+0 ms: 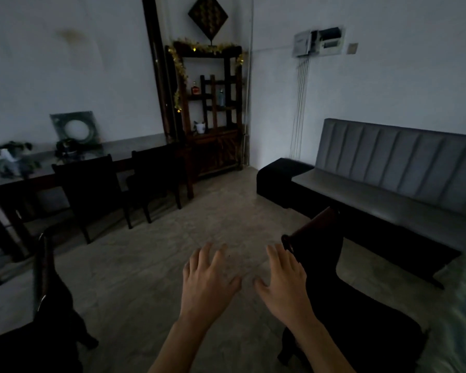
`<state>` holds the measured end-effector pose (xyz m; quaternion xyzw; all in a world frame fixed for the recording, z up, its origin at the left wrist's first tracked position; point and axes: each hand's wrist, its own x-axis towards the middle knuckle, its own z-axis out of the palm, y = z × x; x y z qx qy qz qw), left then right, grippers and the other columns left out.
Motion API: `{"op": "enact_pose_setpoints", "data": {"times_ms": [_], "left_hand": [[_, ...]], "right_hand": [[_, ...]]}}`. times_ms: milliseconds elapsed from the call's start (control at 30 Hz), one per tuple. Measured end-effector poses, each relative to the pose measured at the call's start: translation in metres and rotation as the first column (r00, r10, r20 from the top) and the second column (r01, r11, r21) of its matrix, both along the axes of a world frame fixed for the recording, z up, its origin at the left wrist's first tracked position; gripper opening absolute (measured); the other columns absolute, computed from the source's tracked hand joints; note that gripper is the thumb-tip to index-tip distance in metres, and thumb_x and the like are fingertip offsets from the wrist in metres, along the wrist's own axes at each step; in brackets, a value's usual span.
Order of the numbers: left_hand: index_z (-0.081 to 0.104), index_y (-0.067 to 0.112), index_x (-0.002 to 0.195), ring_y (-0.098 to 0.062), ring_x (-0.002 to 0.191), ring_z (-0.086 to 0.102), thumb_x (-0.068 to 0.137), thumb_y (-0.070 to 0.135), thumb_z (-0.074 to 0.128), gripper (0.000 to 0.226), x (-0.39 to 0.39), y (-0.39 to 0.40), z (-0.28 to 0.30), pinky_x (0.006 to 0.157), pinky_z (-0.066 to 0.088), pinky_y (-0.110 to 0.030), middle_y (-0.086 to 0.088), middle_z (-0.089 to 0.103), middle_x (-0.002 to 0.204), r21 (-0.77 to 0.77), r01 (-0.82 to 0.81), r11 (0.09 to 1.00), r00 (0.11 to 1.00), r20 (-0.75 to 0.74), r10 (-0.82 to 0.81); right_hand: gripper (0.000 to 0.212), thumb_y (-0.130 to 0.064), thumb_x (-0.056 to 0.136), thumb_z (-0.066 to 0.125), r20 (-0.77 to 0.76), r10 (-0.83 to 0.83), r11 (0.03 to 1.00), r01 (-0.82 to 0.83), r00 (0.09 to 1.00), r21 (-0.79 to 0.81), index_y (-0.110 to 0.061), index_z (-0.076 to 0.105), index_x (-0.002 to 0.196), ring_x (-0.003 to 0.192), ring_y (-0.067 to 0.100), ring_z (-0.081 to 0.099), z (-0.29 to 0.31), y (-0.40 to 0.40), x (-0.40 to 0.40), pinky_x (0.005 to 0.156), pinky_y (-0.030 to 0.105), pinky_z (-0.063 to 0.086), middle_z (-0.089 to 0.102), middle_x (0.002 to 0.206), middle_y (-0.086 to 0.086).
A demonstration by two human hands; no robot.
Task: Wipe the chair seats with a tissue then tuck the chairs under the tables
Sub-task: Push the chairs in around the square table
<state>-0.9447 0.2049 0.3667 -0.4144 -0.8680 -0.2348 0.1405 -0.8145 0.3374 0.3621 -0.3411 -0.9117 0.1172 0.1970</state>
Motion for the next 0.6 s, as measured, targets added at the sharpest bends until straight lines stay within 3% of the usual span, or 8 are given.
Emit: {"op": "enact_pose_setpoints", "data": {"times_ms": [200, 600], "left_hand": [[0.039, 0.034, 0.137, -0.029, 0.129, 0.047, 0.070, 0.066, 0.050, 0.075, -0.072, 0.078, 0.011, 0.098, 0.046, -0.047, -0.004, 0.049, 0.141, 0.032, -0.033, 0.999, 0.999, -0.017, 0.034], [0.038, 0.035, 0.140, -0.027, 0.133, 0.042, 0.073, 0.068, 0.048, 0.075, -0.191, 0.193, 0.010, 0.102, 0.042, -0.046, -0.003, 0.042, 0.147, 0.028, -0.018, 0.999, 0.999, -0.032, 0.018]], "right_hand": [[0.083, -0.064, 0.082, 0.042, 0.006, 0.017, 0.998, -0.017, 1.000, 0.060, -0.024, 0.019, 0.150, 0.142, 0.026, 0.028, 0.011, 0.075, -0.076, 0.114, 0.044, 0.028, 0.028, 0.156, 0.003], [0.078, -0.060, 0.088, 0.047, -0.051, 0.012, 0.999, -0.014, 0.999, -0.038, -0.028, 0.015, 0.151, 0.144, 0.023, 0.021, 0.014, 0.180, -0.198, 0.115, 0.043, 0.022, 0.020, 0.159, 0.000]]}}
